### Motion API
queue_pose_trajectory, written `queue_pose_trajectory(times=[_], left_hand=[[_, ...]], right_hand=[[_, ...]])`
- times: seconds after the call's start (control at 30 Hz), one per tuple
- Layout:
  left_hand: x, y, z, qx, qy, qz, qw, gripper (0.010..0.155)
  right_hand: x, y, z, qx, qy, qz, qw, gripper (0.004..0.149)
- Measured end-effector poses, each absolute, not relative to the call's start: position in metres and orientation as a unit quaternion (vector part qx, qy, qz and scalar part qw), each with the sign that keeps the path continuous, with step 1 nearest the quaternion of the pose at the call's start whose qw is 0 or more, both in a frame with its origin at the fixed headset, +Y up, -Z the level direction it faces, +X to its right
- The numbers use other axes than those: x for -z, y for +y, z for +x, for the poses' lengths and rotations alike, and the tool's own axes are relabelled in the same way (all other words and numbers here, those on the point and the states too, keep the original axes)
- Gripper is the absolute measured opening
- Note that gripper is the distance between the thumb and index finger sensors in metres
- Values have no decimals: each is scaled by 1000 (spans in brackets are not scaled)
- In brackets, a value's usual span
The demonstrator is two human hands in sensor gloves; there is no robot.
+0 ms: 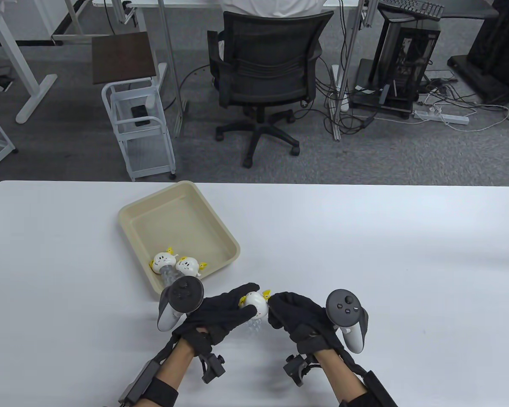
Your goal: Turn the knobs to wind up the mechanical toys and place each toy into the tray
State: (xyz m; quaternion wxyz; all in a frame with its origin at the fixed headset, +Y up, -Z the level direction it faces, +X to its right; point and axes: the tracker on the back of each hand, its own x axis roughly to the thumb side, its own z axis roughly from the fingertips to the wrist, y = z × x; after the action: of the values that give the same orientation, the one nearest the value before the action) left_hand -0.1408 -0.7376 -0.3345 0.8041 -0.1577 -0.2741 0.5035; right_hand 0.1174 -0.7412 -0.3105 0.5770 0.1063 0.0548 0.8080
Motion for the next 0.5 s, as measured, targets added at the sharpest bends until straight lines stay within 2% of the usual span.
queue_pose_trajectory(times=[0.13,0.27,0.5], left_hand=[[335,-739,-144,-519,-258,-167,797,78],[339,-741,-148,-528,-245,-174,795,79],[339,-742,-148,-552,-247,-187,774,80]], right_hand=[[310,-731,122,-831,-5,148,536,48],[307,-721,122,-857,-41,205,471,46],[304,-720,114,-878,-56,233,415,45]])
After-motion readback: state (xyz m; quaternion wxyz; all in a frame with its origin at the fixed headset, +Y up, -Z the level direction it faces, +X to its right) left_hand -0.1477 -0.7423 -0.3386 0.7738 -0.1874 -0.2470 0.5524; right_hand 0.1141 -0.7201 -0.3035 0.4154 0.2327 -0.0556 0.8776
